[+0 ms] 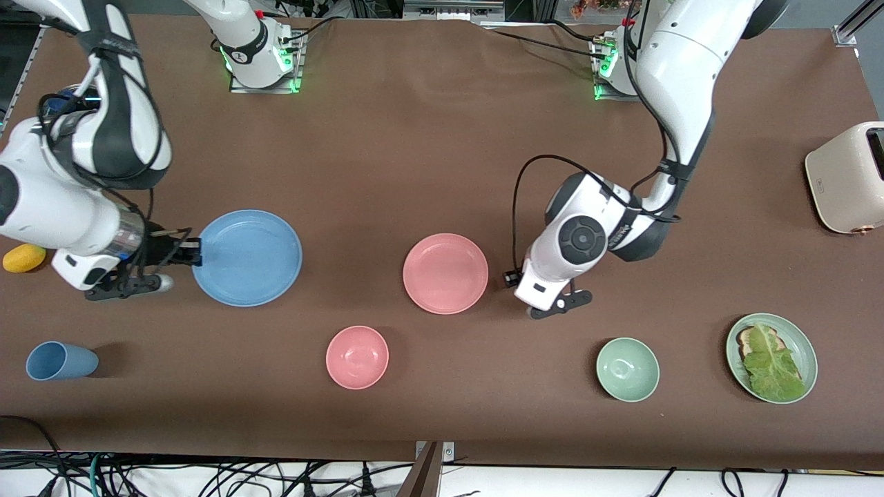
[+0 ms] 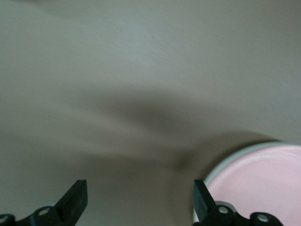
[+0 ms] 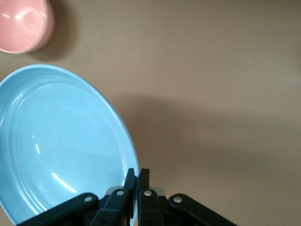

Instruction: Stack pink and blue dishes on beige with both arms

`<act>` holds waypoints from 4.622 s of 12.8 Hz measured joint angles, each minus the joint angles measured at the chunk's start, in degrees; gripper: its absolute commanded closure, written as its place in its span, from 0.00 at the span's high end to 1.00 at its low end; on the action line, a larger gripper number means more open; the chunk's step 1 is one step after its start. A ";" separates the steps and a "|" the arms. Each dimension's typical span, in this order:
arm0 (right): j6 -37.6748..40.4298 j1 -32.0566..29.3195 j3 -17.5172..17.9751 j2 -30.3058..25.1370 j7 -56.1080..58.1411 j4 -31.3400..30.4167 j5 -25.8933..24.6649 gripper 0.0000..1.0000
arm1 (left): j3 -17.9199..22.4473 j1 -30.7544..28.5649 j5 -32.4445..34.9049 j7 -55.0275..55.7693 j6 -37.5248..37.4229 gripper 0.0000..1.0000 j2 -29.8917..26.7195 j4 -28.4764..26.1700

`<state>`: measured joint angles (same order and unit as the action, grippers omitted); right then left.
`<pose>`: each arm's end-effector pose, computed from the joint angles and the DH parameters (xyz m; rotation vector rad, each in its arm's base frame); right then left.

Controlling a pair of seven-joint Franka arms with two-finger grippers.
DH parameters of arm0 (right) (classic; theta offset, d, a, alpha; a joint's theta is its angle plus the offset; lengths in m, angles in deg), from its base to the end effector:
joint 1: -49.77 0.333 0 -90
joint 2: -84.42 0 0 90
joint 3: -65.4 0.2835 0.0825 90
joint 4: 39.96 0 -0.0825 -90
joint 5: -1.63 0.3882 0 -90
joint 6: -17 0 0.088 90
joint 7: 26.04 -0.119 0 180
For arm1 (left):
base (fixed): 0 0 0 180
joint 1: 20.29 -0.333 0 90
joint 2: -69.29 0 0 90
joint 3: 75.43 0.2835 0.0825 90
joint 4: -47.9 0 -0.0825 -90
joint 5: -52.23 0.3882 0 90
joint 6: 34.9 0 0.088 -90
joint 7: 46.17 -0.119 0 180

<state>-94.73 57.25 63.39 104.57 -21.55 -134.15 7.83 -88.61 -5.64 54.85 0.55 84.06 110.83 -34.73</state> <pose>0.6416 0.0717 0.3635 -3.0469 -0.2034 0.0701 0.6268 -0.3020 0.2243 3.0391 0.5477 -0.1966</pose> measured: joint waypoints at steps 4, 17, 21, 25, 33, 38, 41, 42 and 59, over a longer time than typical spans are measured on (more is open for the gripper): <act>0.29 9.46 0.28 1.96 -14.34 2.59 0.09 0.00 | 0.43 -5.42 4.76 -2.97 -7.48 1.00 -2.03 0.03; -14.18 28.94 -0.30 16.49 -46.28 10.36 0.13 0.00 | 3.21 -21.34 1.75 -47.34 -17.26 1.00 -13.69 -1.61; -15.00 29.45 -0.25 19.68 -47.08 12.59 0.13 0.00 | 10.45 -18.72 -4.12 -48.47 -18.57 1.00 -25.32 -8.37; -15.01 29.93 -0.23 20.68 -47.21 12.57 0.13 0.00 | 12.26 -16.96 -4.13 -48.17 -23.74 1.00 -36.15 -11.99; -15.12 30.17 -0.23 21.52 -47.25 12.57 0.13 0.01 | 12.23 -16.76 -3.80 -48.21 -25.53 1.00 -38.91 -11.96; -15.79 30.18 -0.23 21.52 -47.28 12.57 0.13 0.27 | 12.12 -16.75 -3.79 -48.21 -27.96 1.00 -41.77 -11.85; -15.92 30.18 -0.23 21.52 -47.28 12.60 0.13 0.34 | 11.67 -16.74 -3.79 -48.17 -28.76 1.00 -43.02 -11.85; -15.99 30.18 -0.24 21.52 -47.28 12.63 0.13 0.38 | 11.66 -16.74 -3.79 -48.17 -28.84 1.00 -43.07 -11.86; 9.61 25.16 -18.41 8.62 -24.77 15.84 -0.13 1.00 | 11.75 -16.89 -3.79 -48.04 -28.91 1.00 -43.10 -11.95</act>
<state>-85.12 82.41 44.98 113.19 -46.32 -118.31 7.69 -76.86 -22.53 51.06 -47.49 55.16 67.73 -46.68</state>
